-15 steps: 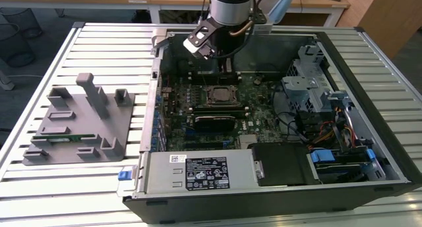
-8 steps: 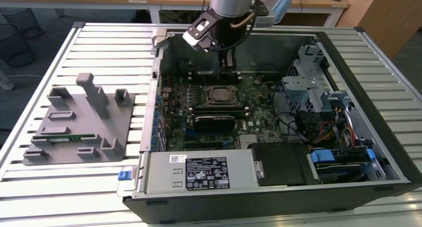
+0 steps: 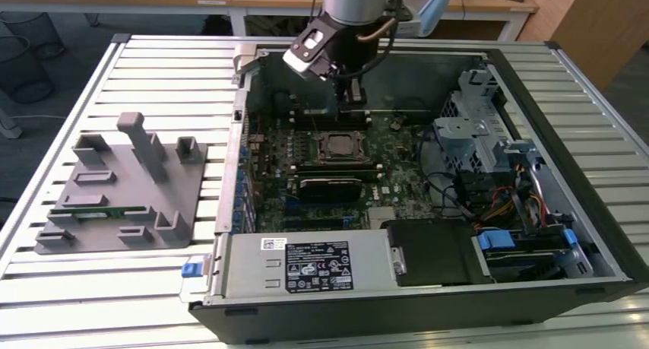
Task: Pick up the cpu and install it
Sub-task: 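Install the first cpu locking lever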
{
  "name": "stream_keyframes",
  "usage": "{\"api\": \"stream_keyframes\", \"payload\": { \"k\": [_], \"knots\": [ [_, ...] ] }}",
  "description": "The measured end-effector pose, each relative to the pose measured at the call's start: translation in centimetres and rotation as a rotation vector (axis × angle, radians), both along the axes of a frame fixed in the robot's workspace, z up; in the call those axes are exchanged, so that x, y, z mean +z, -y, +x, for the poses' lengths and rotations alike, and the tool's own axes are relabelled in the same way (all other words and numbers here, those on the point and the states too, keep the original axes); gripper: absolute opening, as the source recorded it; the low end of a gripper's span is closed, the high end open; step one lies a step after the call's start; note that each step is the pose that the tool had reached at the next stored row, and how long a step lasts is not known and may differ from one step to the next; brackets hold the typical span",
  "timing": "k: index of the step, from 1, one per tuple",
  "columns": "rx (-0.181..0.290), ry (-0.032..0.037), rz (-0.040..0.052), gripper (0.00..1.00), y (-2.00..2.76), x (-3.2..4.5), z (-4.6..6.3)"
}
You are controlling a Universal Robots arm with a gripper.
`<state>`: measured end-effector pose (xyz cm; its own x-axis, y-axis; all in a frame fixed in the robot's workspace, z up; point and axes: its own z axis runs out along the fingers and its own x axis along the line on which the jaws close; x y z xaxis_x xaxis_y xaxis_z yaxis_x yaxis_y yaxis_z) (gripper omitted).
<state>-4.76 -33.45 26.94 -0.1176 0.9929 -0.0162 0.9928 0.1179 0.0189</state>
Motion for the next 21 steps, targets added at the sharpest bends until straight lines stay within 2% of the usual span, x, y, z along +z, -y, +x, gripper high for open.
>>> {"api": "stream_keyframes", "payload": {
  "k": [15, 21],
  "knots": [
    [0.273, 0.0001, 0.0, 0.11, 0.0, -0.07, -0.01],
    [0.368, 0.0001, 0.0, 0.11, 0.0, -0.08, -0.02]
  ]
}}
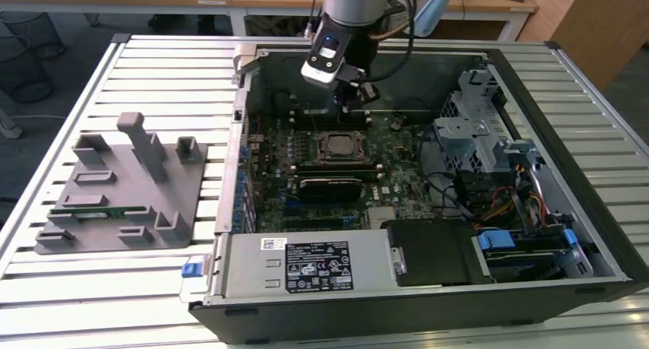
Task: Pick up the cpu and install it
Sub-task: 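Install the first cpu locking lever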
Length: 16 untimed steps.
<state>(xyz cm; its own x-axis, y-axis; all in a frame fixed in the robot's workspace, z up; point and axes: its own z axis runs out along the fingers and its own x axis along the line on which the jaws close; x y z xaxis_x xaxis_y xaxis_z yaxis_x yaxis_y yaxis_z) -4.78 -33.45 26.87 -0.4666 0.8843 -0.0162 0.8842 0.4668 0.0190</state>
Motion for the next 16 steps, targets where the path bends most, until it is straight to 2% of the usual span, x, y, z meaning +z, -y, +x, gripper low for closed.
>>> {"api": "stream_keyframes", "payload": {
  "k": [16],
  "knots": [
    [0.206, 0.0, 0.0, 0.11, 0.0, 0.0, -0.03]
  ]
}}
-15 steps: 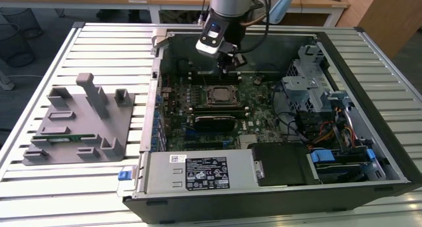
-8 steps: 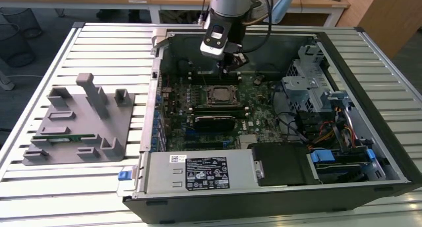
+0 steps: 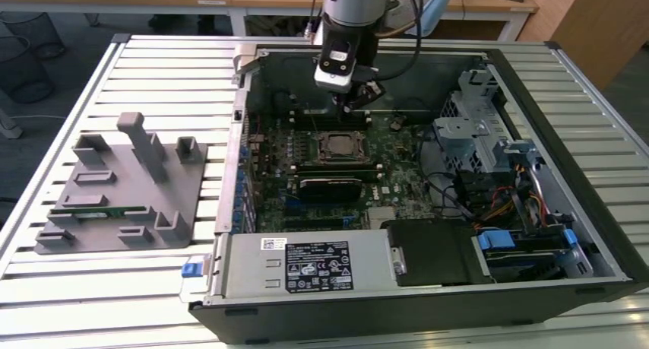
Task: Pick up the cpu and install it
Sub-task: 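Install the first cpu locking lever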
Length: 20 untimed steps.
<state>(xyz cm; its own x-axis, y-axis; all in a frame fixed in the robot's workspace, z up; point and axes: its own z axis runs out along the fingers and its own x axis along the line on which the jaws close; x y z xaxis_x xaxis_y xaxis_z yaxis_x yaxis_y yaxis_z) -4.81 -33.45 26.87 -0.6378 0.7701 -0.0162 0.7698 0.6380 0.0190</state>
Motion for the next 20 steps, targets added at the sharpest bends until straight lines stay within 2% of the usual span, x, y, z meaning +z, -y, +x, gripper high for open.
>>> {"api": "stream_keyframes", "payload": {
  "k": [20],
  "knots": [
    [0.256, 0.0, 0.0, 0.11, 0.0, 0.0, -0.01]
  ]
}}
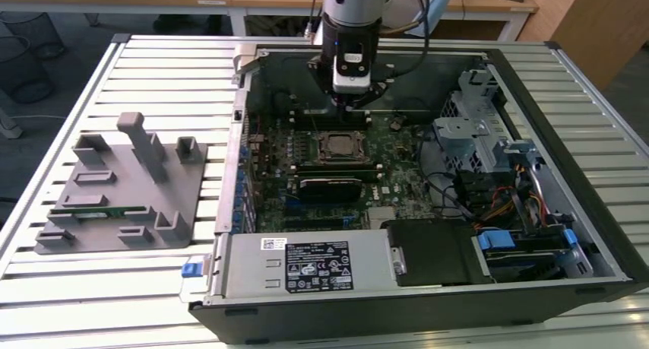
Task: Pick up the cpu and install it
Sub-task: 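Install the first cpu locking lever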
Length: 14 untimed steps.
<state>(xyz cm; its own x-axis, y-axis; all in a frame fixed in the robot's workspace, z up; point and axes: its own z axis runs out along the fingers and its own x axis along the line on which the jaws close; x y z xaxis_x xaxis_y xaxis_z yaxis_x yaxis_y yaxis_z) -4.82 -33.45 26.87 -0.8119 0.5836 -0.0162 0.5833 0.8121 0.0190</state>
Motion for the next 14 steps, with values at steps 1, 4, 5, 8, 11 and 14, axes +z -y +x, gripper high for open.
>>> {"api": "stream_keyframes", "payload": {
  "k": [1, 4, 5, 8, 11, 14],
  "knots": [
    [0.011, 0.0, 0.0, 0.11, 0.0, 0.0, 0.0],
    [0.044, 0.0, 0.0, 0.11, 0.0, 0.0, 0.0],
    [0.055, 0.0, 0.0, 0.11, 0.0, 0.0, 0.0],
    [0.114, 0.0, 0.0, 0.11, 0.0, 0.0, 0.0],
    [0.146, 0.0, 0.0, 0.11, 0.0, 0.0, -0.01],
    [0.177, 0.0, 0.0, 0.11, 0.0, 0.0, -0.01]
  ]
}}
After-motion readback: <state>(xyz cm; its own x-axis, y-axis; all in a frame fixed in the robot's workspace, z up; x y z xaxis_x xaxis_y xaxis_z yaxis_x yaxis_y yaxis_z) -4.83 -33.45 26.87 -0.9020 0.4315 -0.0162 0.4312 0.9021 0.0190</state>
